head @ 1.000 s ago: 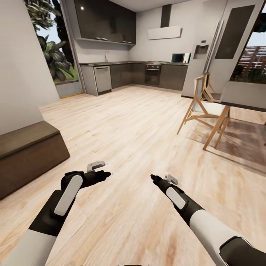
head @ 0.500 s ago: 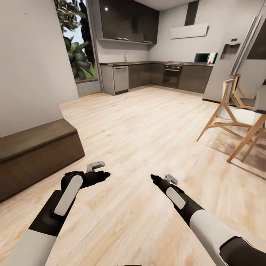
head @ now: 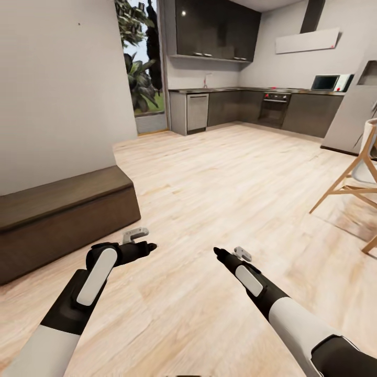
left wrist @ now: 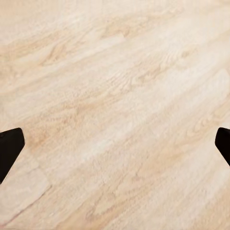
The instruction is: Place each of the two pumpkins and all three candles from the living room inside a cabinet in the living room (use any cabinet), then make sure every cabinet is closed, and position the cauldron so it is next to a table in the living room.
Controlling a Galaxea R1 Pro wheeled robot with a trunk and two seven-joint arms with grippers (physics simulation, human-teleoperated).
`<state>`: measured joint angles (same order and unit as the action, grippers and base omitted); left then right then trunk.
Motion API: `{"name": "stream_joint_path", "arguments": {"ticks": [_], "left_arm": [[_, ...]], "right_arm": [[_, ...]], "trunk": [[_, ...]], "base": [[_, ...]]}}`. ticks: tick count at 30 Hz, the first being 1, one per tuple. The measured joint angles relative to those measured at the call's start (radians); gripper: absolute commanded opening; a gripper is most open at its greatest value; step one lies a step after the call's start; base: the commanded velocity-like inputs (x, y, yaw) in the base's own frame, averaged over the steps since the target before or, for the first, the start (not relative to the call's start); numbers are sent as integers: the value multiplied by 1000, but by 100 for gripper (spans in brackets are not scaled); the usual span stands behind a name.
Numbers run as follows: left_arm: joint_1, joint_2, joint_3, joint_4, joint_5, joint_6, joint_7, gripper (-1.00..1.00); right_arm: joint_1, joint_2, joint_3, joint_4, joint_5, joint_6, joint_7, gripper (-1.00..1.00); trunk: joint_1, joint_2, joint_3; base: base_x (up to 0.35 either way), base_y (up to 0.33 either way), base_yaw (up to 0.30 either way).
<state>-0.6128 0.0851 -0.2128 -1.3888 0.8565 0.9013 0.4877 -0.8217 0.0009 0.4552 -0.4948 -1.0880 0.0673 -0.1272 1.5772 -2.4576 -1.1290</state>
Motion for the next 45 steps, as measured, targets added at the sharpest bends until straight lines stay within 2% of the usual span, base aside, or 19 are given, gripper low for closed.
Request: {"name": "stream_joint_path", "arguments": {"ticks": [15, 22, 45], "left_arm": [[0, -1, 0, 2, 0, 0, 1, 100], [0, -2, 0, 4, -1, 1, 5, 100], [0, -2, 0, 5, -2, 2, 7, 100]], "right_arm": [[0, -1, 0, 0, 0, 0, 1, 100], [0, -2, 0, 0, -1, 1, 2, 100], [0, 0, 0, 0, -1, 1, 1, 100]], "trunk": [[0, 0, 0], [-1, 0, 0], [-1, 0, 0]], "base": [[9, 0, 288], [279, 0, 281], [331, 0, 28]]}}
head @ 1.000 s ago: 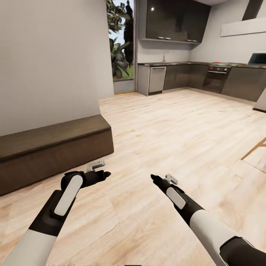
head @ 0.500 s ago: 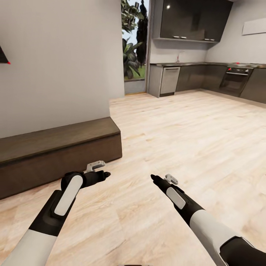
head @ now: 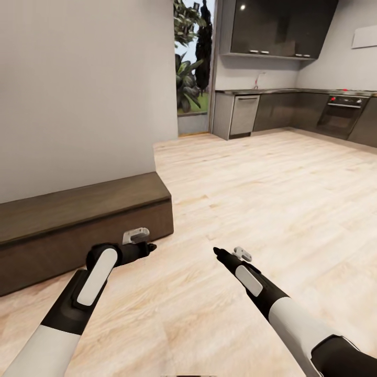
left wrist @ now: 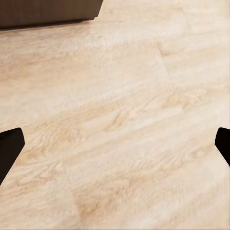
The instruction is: Place each of the two pumpkins and all three candles from the living room inside a cabinet in the living room (use any cabinet), then make sure every cabinet is closed, and position the cauldron so it is next to a table in the living room.
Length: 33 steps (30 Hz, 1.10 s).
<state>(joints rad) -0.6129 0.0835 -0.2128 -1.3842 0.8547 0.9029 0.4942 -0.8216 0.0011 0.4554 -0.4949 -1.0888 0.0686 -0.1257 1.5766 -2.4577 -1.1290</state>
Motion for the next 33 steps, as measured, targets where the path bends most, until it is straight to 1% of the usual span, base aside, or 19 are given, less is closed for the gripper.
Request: {"name": "stream_joint_path", "arguments": {"ticks": [5, 33], "left_arm": [[0, 0, 1, -2, 1, -1, -4, 100], [0, 0, 0, -3, 3, -2, -6, 100]], "right_arm": [[0, 0, 0, 0, 0, -1, 0, 100], [0, 0, 0, 0, 0, 0, -2, 100]], "trunk": [[0, 0, 0], [1, 0, 0]], "base": [[137, 0, 0], [2, 0, 0]]}}
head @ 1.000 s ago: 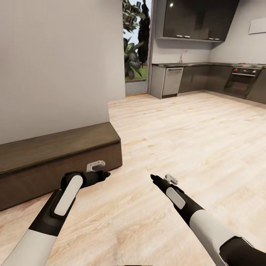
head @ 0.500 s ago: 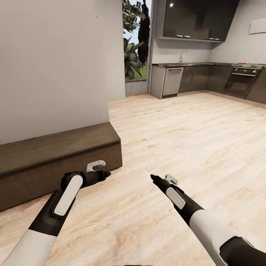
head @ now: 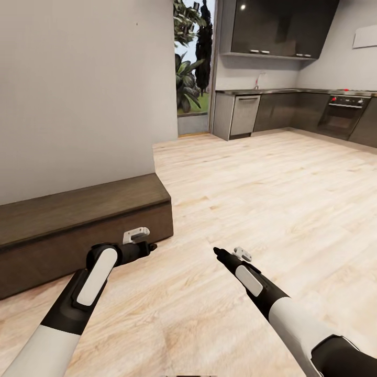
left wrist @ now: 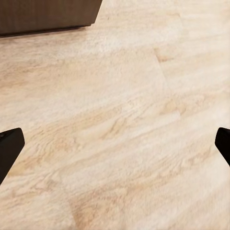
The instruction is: Place each of the two pumpkins and all three candles from the living room inside a cabinet in the living room (use any cabinet), then make sure every cabinet is closed, and position the cauldron so it is next to a table in the living room.
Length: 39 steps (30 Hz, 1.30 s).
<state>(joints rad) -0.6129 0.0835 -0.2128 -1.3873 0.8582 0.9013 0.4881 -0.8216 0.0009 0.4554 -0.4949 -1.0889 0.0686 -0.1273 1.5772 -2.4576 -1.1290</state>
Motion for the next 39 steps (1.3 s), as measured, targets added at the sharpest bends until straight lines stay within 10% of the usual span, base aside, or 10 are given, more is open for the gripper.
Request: {"name": "stream_joint_path", "arguments": {"ticks": [39], "left_arm": [[0, 0, 0, -1, 5, 6, 2, 100]], "right_arm": [[0, 0, 1, 0, 1, 0, 0, 100]], "trunk": [[0, 0, 0]], "base": [[7, -55, 0]]}}
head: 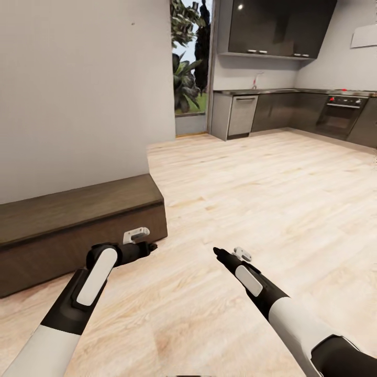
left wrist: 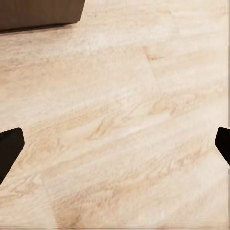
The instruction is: Place each of the two pumpkins and all three candles from the living room inside a cabinet in the living room (use any cabinet), then make sure every cabinet is closed, and position the cauldron so it is next to a table in the living room.
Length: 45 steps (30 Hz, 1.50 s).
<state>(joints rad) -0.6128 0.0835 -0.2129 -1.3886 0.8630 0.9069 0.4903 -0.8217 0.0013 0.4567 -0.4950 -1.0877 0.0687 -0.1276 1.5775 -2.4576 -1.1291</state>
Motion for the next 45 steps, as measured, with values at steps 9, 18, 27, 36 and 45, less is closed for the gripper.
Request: {"name": "stream_joint_path", "arguments": {"ticks": [9, 18, 27, 36, 45], "left_arm": [[0, 0, 1, 0, -2, 0, 2, 100], [0, 0, 9, 0, -1, 1, -2, 100], [0, 0, 7, 0, 0, 1, -2, 100], [0, 0, 2, 0, 0, 0, -2, 100], [0, 0, 2, 0, 0, 0, -2, 100]], "right_arm": [[0, 0, 0, 0, 1, 2, 1, 100], [0, -1, 0, -1, 0, 1, 3, 100], [0, -1, 0, -1, 0, 2, 0, 100], [0, 1, 0, 0, 2, 3, -6, 100], [0, 1, 1, -1, 14, 3, -7, 100]], "trunk": [[-1, 0, 0], [-1, 0, 0], [0, 0, 0], [0, 0, 0], [0, 0, 1]], "base": [[-29, -224, 0], [239, 154, 0], [-52, 177, 32], [-317, -11, 257], [-245, -159, 289]]}}
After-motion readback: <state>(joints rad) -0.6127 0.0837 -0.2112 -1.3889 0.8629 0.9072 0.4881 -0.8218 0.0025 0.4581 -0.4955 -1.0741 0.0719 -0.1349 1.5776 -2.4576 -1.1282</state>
